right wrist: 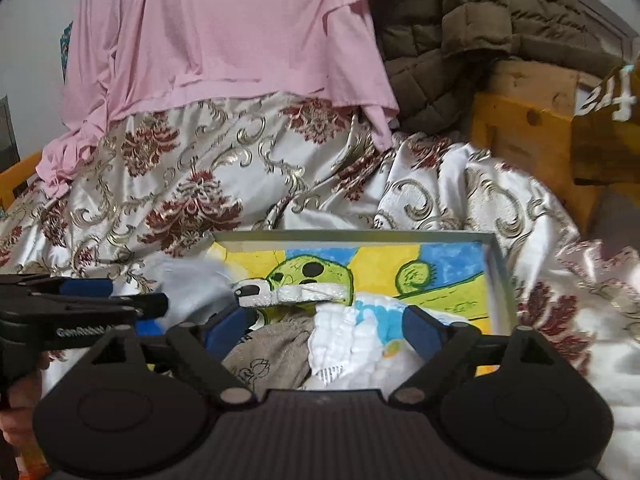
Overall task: Organize soft objects
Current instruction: 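Open both tools to drop the mask and foam piece into the tray, then move both tools back over the remaining pile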
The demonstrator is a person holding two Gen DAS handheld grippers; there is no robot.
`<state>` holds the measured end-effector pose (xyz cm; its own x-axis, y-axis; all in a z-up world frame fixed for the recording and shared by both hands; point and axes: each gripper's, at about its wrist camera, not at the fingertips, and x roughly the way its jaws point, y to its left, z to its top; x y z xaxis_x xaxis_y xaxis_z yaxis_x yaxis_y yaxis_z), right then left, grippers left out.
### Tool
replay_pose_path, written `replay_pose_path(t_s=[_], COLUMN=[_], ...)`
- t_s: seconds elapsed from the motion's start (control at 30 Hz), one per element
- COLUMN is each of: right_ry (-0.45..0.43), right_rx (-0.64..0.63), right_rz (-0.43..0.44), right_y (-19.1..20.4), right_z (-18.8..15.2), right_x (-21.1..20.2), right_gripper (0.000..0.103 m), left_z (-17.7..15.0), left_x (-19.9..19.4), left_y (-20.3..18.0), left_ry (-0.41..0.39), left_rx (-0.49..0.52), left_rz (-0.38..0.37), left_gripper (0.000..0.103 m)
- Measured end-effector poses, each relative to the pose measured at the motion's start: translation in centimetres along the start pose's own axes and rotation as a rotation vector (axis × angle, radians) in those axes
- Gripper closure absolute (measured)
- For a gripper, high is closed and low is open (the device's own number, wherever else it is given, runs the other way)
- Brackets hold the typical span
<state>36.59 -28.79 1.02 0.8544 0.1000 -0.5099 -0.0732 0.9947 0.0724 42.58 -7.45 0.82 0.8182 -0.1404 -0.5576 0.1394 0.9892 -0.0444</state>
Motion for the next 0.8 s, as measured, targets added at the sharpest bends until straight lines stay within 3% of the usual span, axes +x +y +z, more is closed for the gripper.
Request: replay_pose_path(t_s=[0.33, 0.8], right_ry=[-0.090, -0.138], right_rx=[0.014, 0.084], right_rz=[-0.006, 0.009], right_y=[2.3, 6.1], right_z=[-1.5, -6.7], right_x=[-9.1, -20.2], right_gripper=[0.000, 0.000], left_z=[-1.6, -7.2], left_x=[-9.9, -23.2], left_y=[0.8, 2.3], left_ry=[-0.130, -0.201], left_rx=[-0.020, -0.019], left_rz=[0.031, -0.011], left_gripper=[0.013, 0.001])
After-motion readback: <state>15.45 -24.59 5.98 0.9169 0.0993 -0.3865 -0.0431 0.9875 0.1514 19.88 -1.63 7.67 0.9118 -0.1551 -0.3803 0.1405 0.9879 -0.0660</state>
